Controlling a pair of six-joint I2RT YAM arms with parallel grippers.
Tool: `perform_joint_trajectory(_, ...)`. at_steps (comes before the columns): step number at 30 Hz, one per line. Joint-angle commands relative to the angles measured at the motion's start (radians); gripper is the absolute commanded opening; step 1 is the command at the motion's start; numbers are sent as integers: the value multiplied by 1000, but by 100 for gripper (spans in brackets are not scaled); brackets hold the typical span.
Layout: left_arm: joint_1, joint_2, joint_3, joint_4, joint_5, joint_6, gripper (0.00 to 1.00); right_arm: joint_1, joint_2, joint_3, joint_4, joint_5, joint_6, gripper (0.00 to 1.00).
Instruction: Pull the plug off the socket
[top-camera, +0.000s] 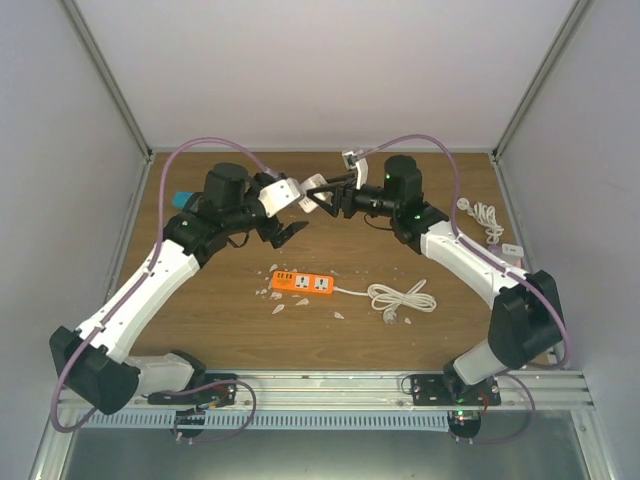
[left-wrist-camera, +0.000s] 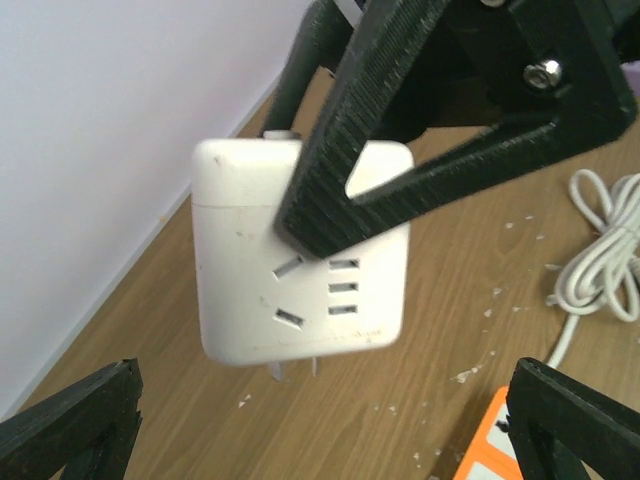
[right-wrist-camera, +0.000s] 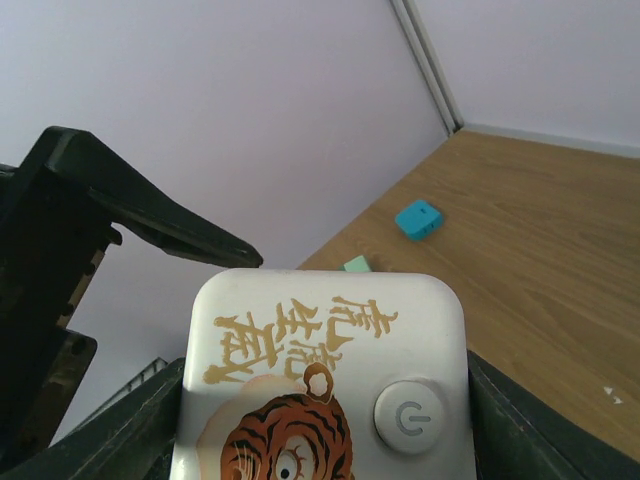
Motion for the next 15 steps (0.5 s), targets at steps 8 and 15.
perform_joint_trajectory(8,-77,115,71,106,-187,32,93,-7,40,-52,144,-51,195,41)
perform_joint_trajectory(15,-104,169,94,147,-237,23,79,-5,43,-73,161,-58,241,42)
